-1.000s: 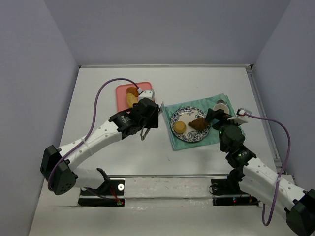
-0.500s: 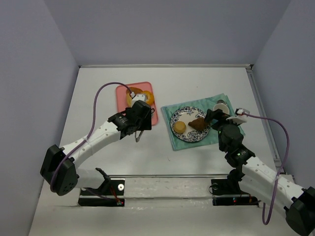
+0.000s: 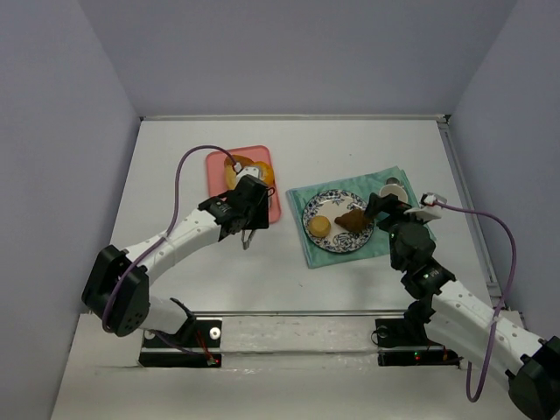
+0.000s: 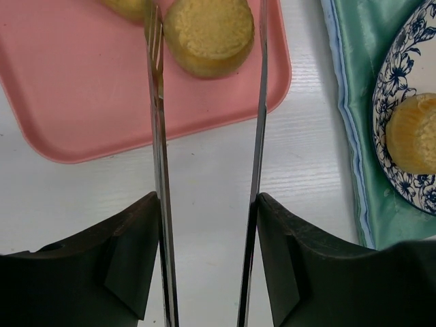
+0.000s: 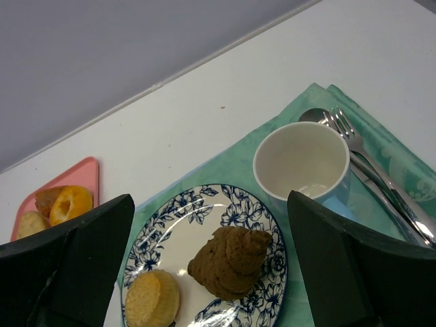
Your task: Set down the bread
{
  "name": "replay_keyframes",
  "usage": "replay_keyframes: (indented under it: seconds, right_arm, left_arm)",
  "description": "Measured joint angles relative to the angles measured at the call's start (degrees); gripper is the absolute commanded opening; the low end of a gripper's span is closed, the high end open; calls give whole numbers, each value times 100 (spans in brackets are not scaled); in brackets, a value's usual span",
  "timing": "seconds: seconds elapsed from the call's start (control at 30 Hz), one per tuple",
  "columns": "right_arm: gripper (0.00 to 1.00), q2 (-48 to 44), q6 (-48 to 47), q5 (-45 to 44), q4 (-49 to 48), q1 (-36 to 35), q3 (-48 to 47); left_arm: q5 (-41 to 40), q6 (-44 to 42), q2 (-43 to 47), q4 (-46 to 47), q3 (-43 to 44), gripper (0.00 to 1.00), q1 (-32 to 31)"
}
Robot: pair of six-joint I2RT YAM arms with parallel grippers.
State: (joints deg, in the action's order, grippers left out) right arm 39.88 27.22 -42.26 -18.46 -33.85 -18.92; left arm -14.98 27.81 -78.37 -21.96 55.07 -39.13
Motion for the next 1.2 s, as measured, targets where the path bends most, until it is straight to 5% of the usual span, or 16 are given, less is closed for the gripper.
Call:
replay_keyframes:
  seconds: [0.2,0.5,0.87,1.2]
  right_arm:
    - [100,-33,0,0,0,0,0]
    - [100,-52,2,0,0,0,0]
    - [100,-52,2,0,0,0,0]
    - [100,-50,2,-2,0,0,0]
  left_arm:
    - [179,-35,-190,59,-11,62,0]
    - [258,-11,-219,24,-26,46,0]
    - [275,83,592,35,39,44,-184]
    - [603,-190,-203,540,916,52,-1305]
